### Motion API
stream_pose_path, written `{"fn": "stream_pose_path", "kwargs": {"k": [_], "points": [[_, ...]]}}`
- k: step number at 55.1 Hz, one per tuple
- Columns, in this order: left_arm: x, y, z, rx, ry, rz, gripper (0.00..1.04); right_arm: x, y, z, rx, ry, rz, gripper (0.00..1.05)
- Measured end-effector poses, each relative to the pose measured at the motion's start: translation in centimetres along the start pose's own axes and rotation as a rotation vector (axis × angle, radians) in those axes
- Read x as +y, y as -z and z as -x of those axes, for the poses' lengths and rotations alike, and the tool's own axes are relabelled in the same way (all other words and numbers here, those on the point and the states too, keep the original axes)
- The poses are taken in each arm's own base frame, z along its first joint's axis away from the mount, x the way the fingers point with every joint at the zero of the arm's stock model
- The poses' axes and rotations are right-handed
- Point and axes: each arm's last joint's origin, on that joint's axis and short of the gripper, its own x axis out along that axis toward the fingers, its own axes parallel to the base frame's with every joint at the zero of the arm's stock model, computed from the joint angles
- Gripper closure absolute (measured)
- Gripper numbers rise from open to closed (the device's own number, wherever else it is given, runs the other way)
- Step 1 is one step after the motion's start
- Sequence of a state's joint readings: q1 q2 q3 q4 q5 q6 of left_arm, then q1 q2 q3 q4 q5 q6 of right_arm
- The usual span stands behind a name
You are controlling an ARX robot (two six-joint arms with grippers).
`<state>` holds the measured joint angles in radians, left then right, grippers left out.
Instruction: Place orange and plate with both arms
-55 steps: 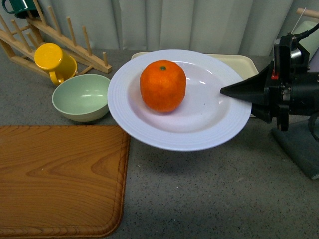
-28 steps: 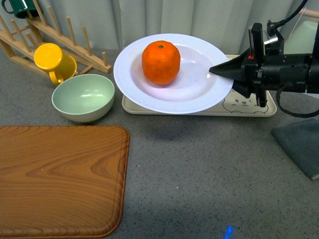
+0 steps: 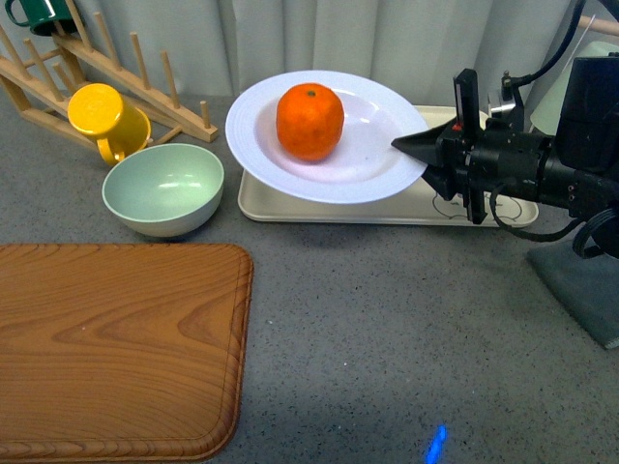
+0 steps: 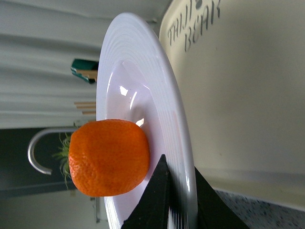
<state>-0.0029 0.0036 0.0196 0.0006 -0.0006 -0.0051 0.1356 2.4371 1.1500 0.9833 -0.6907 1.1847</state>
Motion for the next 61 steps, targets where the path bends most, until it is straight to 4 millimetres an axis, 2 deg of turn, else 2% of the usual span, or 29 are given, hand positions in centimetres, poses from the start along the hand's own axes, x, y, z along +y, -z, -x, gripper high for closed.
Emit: {"fn": "stream_pose_path", "kwargs": {"k": [10, 30, 40, 42, 61], "points": [[0.0, 0.0, 0.0, 0.0, 0.0, 0.0, 0.06, -0.3, 0.5, -0.3, -0.057, 0.024, -0.054, 1.02], [0.0, 0.0, 0.0, 0.0, 0.0, 0.0, 0.06, -3.6, 1.9, -1.0, -0.145, 0.125, -0.167, 1.02], [0.0, 0.0, 0.0, 0.0, 0.0, 0.0, 0.06, -3.6, 1.6, -1.5, -0.173, 0.143, -0.177, 1.02], [0.0, 0.0, 0.0, 0.0, 0.0, 0.0, 0.06, -3.6, 1.6, -1.5, -0.174, 0.146, -0.177, 0.99], [0.0, 0.0, 0.0, 0.0, 0.0, 0.0, 0.06, -3.6, 1.5, -1.6, -0.168, 0.158, -0.178, 0.45]]}}
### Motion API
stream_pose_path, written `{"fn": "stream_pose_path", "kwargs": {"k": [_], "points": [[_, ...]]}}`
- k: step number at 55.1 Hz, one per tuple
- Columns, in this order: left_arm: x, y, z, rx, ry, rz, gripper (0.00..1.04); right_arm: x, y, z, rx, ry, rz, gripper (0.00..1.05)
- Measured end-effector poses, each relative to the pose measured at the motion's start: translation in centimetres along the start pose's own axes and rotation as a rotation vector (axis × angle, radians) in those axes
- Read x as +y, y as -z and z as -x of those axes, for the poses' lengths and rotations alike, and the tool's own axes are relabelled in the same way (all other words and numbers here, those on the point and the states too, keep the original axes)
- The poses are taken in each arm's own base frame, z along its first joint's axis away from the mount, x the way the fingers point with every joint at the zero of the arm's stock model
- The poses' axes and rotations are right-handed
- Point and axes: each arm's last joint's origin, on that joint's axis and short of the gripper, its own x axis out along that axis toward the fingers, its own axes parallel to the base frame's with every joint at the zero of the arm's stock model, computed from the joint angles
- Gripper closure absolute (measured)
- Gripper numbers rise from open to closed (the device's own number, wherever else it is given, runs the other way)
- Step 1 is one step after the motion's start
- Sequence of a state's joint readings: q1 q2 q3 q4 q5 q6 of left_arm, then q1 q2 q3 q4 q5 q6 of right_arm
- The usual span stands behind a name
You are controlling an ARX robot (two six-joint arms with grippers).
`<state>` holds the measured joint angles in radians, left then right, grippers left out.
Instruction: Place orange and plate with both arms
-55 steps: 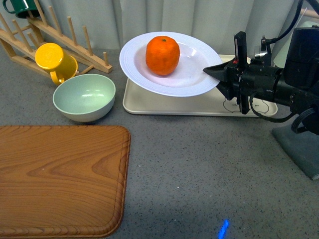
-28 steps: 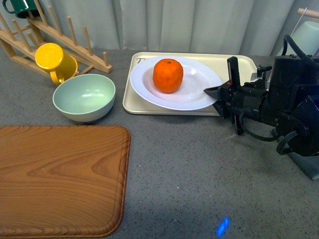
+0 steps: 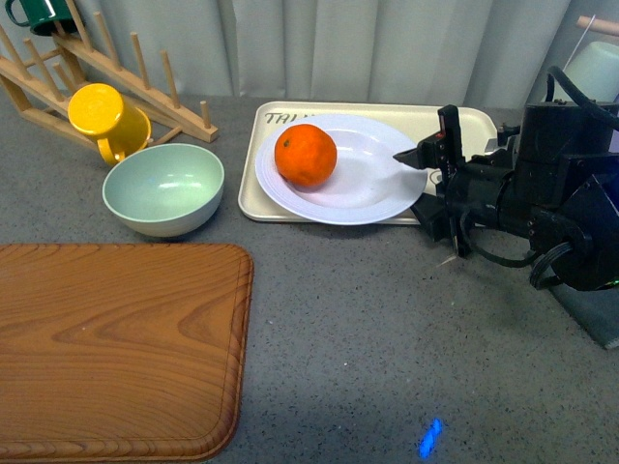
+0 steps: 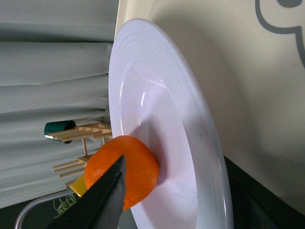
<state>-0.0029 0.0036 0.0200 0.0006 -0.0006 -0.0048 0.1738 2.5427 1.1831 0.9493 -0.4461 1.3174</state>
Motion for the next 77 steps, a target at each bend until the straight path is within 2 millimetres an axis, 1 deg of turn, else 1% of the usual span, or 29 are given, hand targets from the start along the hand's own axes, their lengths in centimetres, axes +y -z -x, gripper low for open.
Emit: {"fn": "stream_pose_path", "kwargs": {"k": [8, 13, 15, 20, 26, 32, 37, 41, 42, 43, 46, 49, 51, 54, 56, 57, 59, 63, 65, 69, 72, 74, 77], "points": [[0.0, 0.0, 0.0, 0.0, 0.0, 0.0, 0.06, 0.0, 0.3, 0.6, 0.006, -0.005, 0.002, 0.24], [0.0, 0.0, 0.0, 0.0, 0.0, 0.0, 0.06, 0.5, 0.5, 1.2, 0.011, -0.006, 0.011, 0.1], [0.0, 0.0, 0.0, 0.0, 0.0, 0.0, 0.06, 0.6, 0.6, 1.5, 0.013, -0.001, 0.019, 0.07], [0.0, 0.0, 0.0, 0.0, 0.0, 0.0, 0.06, 0.7, 1.2, 2.5, 0.018, 0.033, 0.05, 0.1], [0.0, 0.0, 0.0, 0.0, 0.0, 0.0, 0.06, 1.1, 2.1, 3.7, 0.006, 0.093, 0.113, 0.09], [0.0, 0.0, 0.0, 0.0, 0.0, 0.0, 0.06, 1.2, 3.6, 5.6, -0.018, 0.213, 0.265, 0.09], [0.0, 0.0, 0.0, 0.0, 0.0, 0.0, 0.06, 1.6, 4.7, 7.5, -0.051, 0.283, 0.436, 0.09], [0.0, 0.0, 0.0, 0.0, 0.0, 0.0, 0.06, 2.4, 5.4, 9.2, -0.117, 0.314, 0.613, 0.09], [0.0, 0.0, 0.0, 0.0, 0.0, 0.0, 0.06, 2.5, 5.5, 9.5, -0.131, 0.316, 0.628, 0.09], [0.0, 0.0, 0.0, 0.0, 0.0, 0.0, 0.06, 2.9, 5.6, 10.0, -0.163, 0.321, 0.687, 0.09], [0.0, 0.0, 0.0, 0.0, 0.0, 0.0, 0.06, 3.6, 5.9, 11.2, -0.235, 0.333, 0.774, 0.09], [0.0, 0.0, 0.0, 0.0, 0.0, 0.0, 0.06, 4.7, 6.3, 12.6, -0.313, 0.342, 0.858, 0.09], [0.0, 0.0, 0.0, 0.0, 0.0, 0.0, 0.06, 5.5, 6.7, 13.9, -0.378, 0.345, 0.948, 0.09], [0.0, 0.0, 0.0, 0.0, 0.0, 0.0, 0.06, 6.2, 7.2, 15.2, -0.425, 0.344, 1.017, 0.09], [0.0, 0.0, 0.0, 0.0, 0.0, 0.0, 0.06, 6.7, 7.7, 16.5, -0.45, 0.338, 1.098, 0.09], [0.0, 0.0, 0.0, 0.0, 0.0, 0.0, 0.06, 6.9, 7.8, 16.8, -0.457, 0.337, 1.115, 0.09], [0.0, 0.0, 0.0, 0.0, 0.0, 0.0, 0.06, 7.2, 8.2, 18.2, -0.476, 0.335, 1.171, 0.09], [0.0, 0.0, 0.0, 0.0, 0.0, 0.0, 0.06, 7.5, 8.8, 20.0, -0.484, 0.341, 1.222, 0.09], [0.0, 0.0, 0.0, 0.0, -0.001, 0.0, 0.06, 7.7, 8.9, 20.4, -0.498, 0.342, 1.236, 0.09], [0.0, 0.0, 0.0, 0.0, -0.001, 0.0, 0.06, 7.8, 8.9, 20.5, -0.512, 0.346, 1.254, 0.09], [0.0, 0.0, 0.0, 0.0, -0.001, 0.0, 0.06, 7.5, 8.8, 20.7, -0.558, 0.35, 1.268, 0.15], [0.0, 0.0, 0.0, 0.0, 0.0, 0.0, 0.06, 6.9, 8.8, 21.3, -0.607, 0.341, 1.285, 0.26], [0.0, 0.0, 0.0, 0.0, 0.0, 0.0, 0.06, 6.7, 8.9, 22.4, -0.66, 0.306, 1.293, 0.35]]}}
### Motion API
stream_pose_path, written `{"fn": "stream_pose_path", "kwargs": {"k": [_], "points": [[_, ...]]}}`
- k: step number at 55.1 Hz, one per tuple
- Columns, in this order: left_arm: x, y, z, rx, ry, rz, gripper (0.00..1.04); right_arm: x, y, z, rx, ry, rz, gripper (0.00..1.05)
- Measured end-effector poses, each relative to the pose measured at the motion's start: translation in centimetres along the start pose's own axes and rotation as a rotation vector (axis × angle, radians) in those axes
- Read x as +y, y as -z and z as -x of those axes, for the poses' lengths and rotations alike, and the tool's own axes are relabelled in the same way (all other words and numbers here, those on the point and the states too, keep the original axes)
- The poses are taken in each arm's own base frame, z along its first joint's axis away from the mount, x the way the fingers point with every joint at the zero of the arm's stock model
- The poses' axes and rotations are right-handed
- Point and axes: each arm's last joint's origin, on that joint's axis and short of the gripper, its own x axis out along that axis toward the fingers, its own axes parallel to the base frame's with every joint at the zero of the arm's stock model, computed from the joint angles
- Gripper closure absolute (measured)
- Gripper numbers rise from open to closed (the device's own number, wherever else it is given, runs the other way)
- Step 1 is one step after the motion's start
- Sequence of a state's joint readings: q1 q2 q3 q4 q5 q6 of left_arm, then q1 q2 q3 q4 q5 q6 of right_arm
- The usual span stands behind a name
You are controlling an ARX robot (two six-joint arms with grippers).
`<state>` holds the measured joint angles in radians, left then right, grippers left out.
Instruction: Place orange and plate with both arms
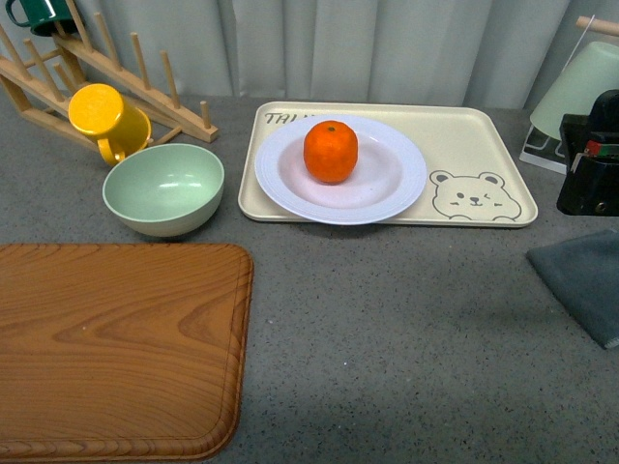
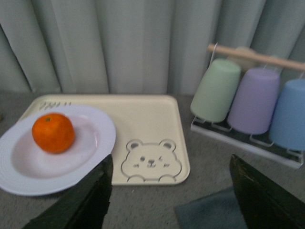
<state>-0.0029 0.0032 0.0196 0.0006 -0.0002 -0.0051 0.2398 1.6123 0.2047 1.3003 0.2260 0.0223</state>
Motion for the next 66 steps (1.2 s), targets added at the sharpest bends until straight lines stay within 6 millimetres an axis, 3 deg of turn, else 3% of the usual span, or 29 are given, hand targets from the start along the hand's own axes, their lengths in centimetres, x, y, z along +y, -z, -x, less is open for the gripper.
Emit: {"fn": "stream_pose_path", "kwargs": {"k": [11, 20, 37, 66], "points": [[0.0, 0.0, 0.0, 0.0, -0.001, 0.0, 0.06, -1.7, -1.3, 2.7, -0.087, 0.008, -0.006, 0.67], [0.0, 0.0, 0.0, 0.0, -0.001, 0.0, 0.06, -2.9, -1.7, 4.9, -0.081, 0.009, -0.003, 1.04], [0.0, 0.0, 0.0, 0.0, 0.0, 0.0, 0.06, -4.6, -3.0, 7.5, -0.092, 0.013, -0.005, 1.04], [0.0, 0.0, 0.0, 0.0, 0.0, 0.0, 0.06, -4.6, -3.3, 10.4, -0.112, 0.009, -0.005, 1.04]]}}
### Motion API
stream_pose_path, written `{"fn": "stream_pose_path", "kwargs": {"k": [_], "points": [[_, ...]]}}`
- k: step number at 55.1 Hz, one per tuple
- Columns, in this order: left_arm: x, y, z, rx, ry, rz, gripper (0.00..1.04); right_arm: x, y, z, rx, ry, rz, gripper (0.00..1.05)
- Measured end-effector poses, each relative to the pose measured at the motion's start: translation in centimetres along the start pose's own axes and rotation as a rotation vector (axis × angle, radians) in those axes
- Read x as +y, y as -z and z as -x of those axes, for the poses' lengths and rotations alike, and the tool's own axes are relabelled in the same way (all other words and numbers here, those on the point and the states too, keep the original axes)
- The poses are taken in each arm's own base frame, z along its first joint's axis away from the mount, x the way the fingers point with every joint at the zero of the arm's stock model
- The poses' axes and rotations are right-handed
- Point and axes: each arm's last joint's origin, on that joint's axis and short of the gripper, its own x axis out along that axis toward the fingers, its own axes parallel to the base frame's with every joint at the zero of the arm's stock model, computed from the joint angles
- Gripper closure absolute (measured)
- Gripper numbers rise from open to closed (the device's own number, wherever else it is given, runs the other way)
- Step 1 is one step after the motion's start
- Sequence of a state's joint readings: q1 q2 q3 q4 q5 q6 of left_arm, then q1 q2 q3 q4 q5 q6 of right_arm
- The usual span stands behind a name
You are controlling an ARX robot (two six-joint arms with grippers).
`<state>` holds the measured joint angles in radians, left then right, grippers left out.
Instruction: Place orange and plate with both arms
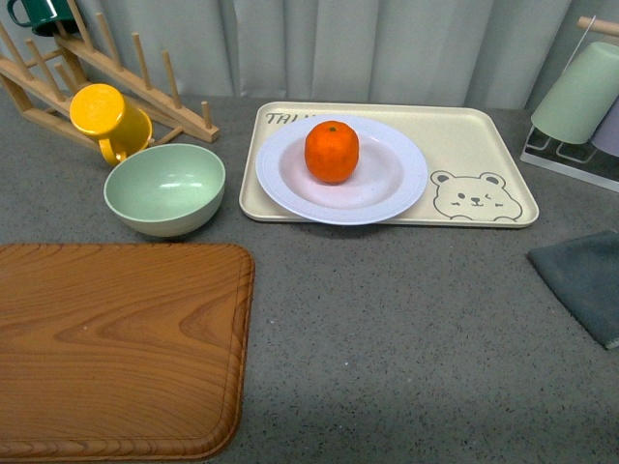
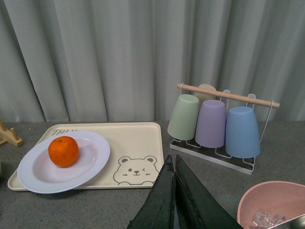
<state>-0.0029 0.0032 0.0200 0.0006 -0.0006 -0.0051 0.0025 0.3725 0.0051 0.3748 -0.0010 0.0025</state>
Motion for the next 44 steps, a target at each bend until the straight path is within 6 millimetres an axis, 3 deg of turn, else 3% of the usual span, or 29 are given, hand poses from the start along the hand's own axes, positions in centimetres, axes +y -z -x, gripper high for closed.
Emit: {"fn": "stream_pose_path", "kwargs": {"k": [44], "points": [[0.0, 0.0, 0.0, 0.0, -0.001, 0.0, 0.06, 0.0, 0.3, 2.2, 0.014, -0.001, 0.001, 1.04]]}}
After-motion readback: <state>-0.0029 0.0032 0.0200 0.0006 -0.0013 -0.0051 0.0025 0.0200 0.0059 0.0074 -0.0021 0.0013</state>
